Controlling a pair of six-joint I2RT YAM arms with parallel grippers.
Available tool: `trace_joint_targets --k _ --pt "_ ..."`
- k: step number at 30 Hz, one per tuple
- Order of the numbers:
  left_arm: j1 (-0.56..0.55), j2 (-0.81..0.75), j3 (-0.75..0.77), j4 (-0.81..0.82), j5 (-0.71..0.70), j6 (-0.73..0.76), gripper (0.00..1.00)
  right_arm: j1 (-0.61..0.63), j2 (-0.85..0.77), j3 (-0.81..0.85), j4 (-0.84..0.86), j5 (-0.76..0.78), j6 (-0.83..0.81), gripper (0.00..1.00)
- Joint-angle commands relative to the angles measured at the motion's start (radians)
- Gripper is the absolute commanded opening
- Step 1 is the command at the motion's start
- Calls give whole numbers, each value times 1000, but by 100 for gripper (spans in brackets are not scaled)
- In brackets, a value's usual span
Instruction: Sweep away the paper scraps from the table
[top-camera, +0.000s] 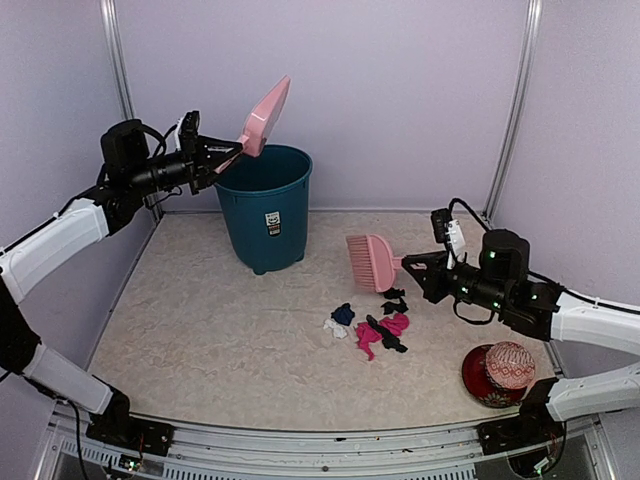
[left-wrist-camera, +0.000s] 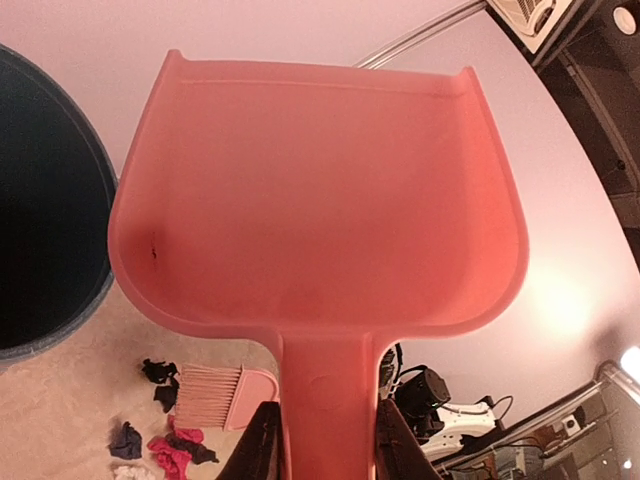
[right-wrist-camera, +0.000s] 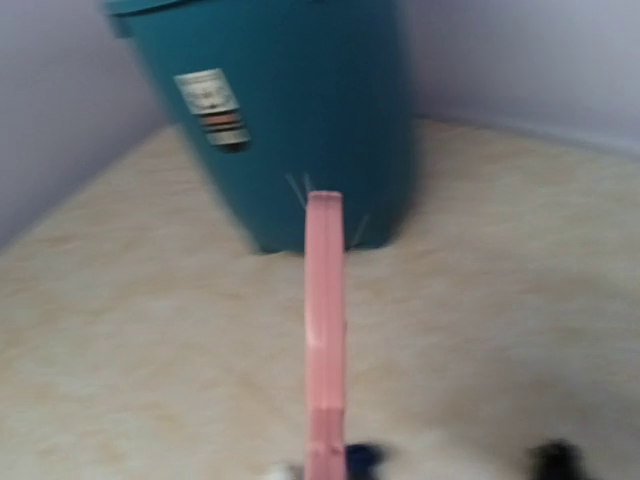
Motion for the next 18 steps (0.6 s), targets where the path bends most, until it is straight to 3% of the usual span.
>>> trace_joint_targets --k 1,8,18 --pt "-74 -84 51 -264 -131 299 0 9 59 17 78 -225 149 0" --pt "-279 -174 35 -459 -478 516 0 82 215 26 153 -287 339 0" --pt "-505 -217 -53 -529 -749 636 0 121 436 50 174 -198 549 0"
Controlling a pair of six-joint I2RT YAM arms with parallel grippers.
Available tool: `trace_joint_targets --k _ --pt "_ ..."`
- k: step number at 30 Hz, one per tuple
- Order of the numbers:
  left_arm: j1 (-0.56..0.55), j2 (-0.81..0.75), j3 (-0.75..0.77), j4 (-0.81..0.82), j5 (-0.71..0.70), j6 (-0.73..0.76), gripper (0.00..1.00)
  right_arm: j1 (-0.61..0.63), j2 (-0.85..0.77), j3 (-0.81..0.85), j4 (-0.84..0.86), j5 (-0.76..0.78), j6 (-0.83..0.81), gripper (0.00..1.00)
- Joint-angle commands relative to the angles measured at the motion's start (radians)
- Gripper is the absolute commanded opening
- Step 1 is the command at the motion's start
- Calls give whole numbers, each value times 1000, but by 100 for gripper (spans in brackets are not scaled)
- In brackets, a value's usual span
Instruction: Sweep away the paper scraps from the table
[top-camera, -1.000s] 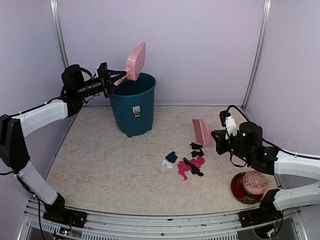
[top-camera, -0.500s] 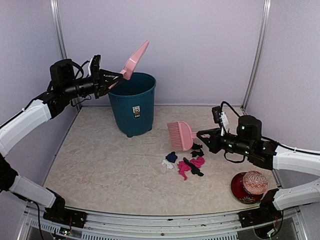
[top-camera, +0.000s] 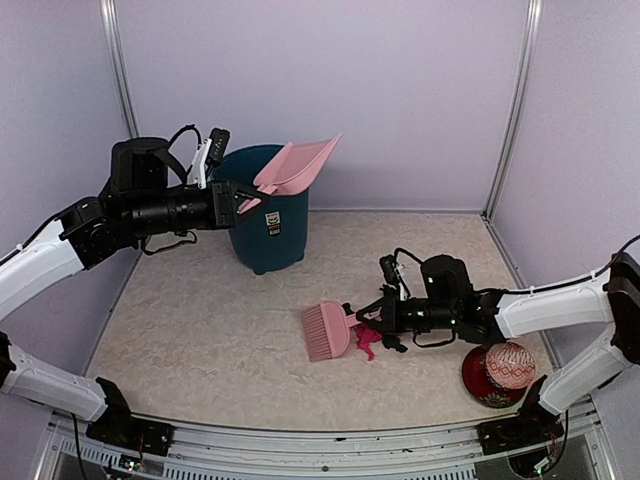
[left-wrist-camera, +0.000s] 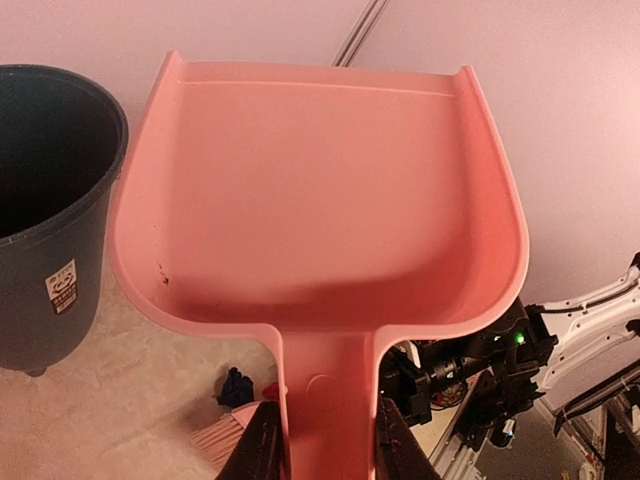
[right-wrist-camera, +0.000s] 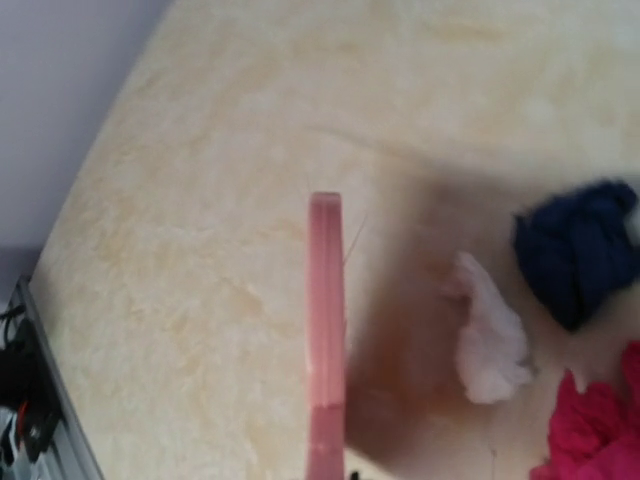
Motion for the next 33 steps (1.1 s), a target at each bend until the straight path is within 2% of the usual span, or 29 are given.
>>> trace_joint_targets --k 1,7,14,19,23,28,33 --pt "-83 -10 -41 -58 -171 83 0 8 63 46 15 76 125 0" --pt "-210 -8 -63 -86 -303 146 0 6 90 82 -164 264 175 0" --pt "-317 0 -96 -100 -392 156 0 4 42 106 -393 472 232 0" --pt "-366 14 -120 -105 -434 146 0 -1 -29 90 -487 559 252 0" --pt "-376 23 -150 -105 -434 120 0 -3 -114 66 -474 557 208 0" --pt "-381 32 -181 -107 -437 92 0 -4 -236 38 -394 446 85 0" --pt "-389 35 -202 -111 -432 92 0 -4 -340 48 -436 387 -7 0"
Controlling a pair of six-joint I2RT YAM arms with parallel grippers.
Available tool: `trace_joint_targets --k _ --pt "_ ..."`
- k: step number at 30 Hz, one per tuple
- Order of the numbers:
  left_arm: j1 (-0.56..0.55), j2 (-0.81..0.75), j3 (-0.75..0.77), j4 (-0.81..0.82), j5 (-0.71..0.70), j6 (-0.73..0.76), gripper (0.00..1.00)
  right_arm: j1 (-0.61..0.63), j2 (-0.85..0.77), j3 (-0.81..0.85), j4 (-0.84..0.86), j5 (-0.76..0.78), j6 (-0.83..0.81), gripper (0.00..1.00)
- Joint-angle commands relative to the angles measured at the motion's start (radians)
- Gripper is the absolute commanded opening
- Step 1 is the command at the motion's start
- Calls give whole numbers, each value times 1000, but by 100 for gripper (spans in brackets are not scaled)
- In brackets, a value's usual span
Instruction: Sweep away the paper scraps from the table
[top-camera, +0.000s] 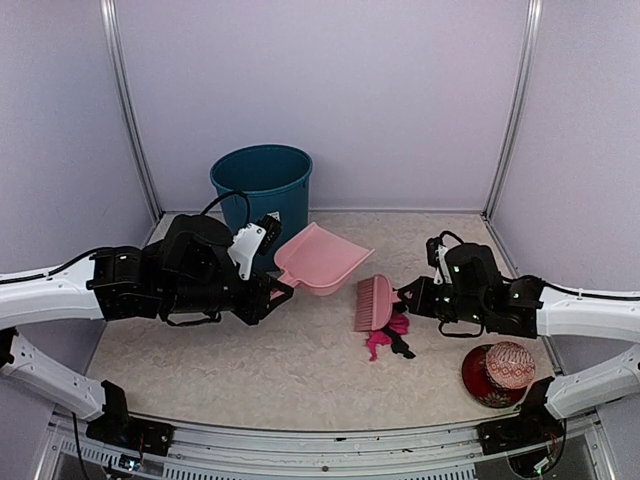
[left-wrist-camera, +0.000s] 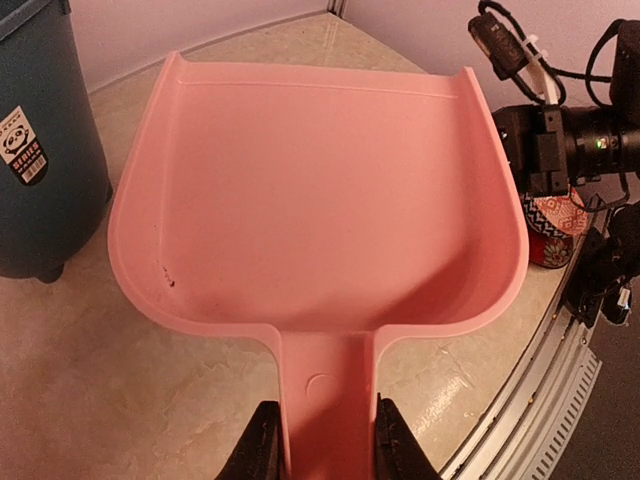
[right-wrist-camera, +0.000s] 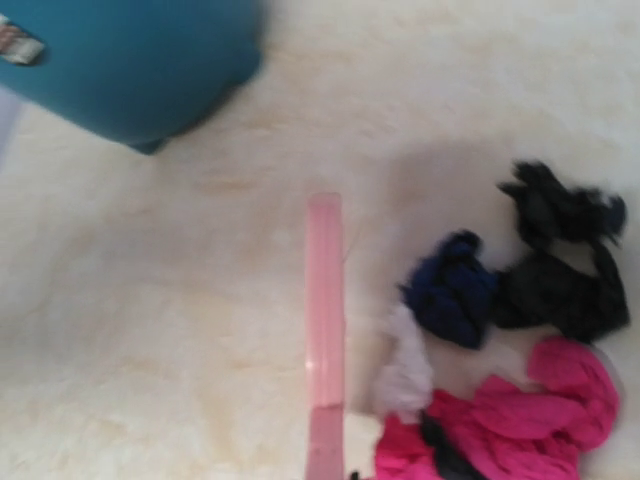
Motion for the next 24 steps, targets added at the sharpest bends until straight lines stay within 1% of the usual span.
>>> trace_joint_targets --k 1,6,9,17,21,24 --pt "-15 6 -18 4 -15 -32 0 -5 -92 6 -52 -55 -123 0" --pt "-34 9 -38 2 -9 -43 0 -16 -170 40 -239 -21 -166 0" --pt "-44 11 -57 10 2 -49 0 -19 -217 51 -340 3 -165 0" --pt "-85 38 -90 14 15 -57 0 -27 -328 55 -597 93 -24 0" --pt "-97 51 -109 20 42 -57 0 -28 -365 60 -680 146 42 0" --pt "-119 66 -124 21 44 -59 0 -32 -381 66 -696 175 51 0"
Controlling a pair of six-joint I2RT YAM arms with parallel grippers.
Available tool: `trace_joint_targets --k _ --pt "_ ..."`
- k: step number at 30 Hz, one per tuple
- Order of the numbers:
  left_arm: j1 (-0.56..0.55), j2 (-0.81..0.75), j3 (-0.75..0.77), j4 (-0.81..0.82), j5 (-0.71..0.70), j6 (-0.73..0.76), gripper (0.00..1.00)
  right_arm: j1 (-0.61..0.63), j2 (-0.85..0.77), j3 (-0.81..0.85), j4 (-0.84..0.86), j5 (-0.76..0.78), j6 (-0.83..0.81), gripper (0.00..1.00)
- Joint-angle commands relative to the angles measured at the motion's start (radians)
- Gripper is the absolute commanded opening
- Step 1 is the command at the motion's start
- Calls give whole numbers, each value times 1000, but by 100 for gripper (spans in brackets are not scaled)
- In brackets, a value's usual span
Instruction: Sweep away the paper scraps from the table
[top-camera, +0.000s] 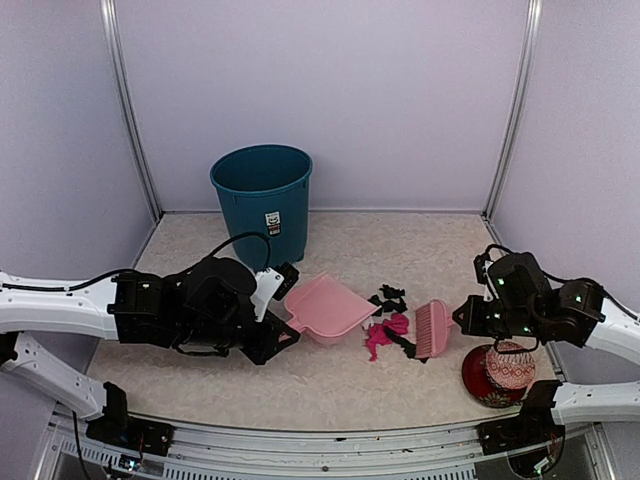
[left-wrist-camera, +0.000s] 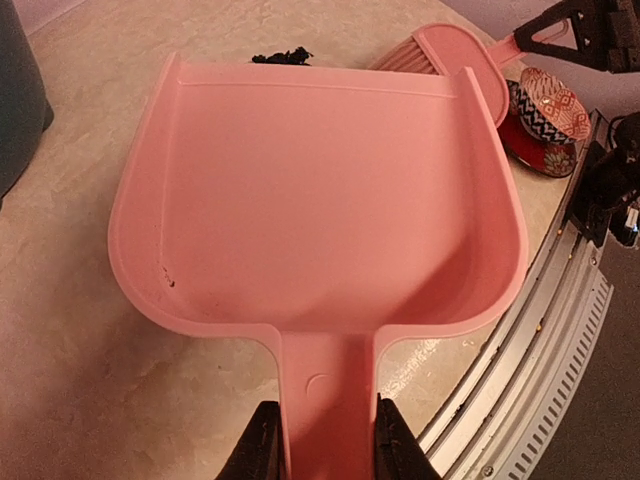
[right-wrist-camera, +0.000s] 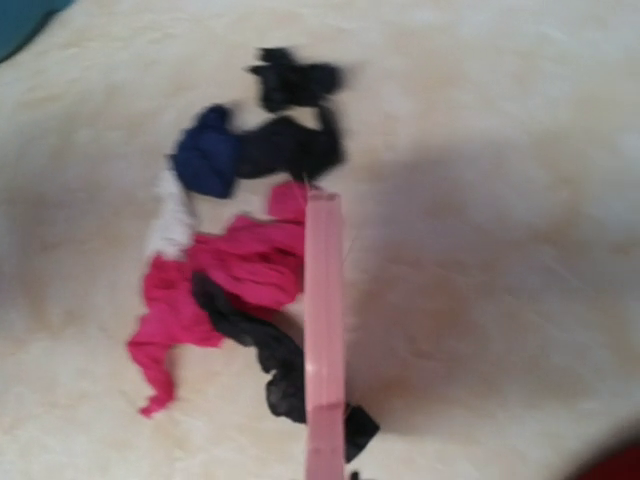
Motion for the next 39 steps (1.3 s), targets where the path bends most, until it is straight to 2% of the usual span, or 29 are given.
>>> trace_joint_targets --k 1,10,16,27,39 --pt "-34 28 -27 21 17 -11 0 -10 -29 43 -79 80 54 0" --pt "-86 85 -41 27 9 -37 0 -26 19 61 -45 123 17 0" --pt "-100 104 -49 3 10 -47 0 -52 41 80 16 133 -63 0" --pt "-133 111 -69 -63 -15 -102 0 -132 151 140 266 133 -409 0" --pt "-152 167 -54 -94 -39 -122 0 -199 387 180 503 37 -764 0"
